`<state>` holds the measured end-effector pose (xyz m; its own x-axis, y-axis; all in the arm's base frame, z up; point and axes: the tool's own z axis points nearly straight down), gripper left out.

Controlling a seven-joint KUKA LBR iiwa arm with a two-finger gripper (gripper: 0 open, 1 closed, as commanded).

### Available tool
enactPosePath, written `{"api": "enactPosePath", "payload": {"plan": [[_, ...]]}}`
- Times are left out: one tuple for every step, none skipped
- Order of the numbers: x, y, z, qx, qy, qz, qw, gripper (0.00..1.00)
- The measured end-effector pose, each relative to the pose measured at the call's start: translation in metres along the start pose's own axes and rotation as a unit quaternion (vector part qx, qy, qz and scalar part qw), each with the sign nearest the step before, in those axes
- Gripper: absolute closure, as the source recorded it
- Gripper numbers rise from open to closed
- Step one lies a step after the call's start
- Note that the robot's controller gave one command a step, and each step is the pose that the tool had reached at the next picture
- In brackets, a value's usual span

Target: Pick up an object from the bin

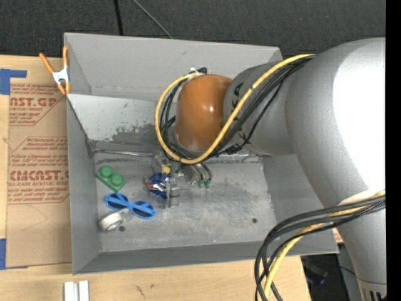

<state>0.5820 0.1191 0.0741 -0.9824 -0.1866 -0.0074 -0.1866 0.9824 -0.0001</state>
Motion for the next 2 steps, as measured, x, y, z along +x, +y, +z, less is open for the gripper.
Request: {"api": "enactPosePath", "payload": {"plan": [[0.000, 0.019, -0.099, -0.001, -0.0014, 0.013, 0.9999, 1.00], [-0.009, 0.020, -0.269, 0.000, -0.0028, 0.027, 0.9996, 1.00]]}}
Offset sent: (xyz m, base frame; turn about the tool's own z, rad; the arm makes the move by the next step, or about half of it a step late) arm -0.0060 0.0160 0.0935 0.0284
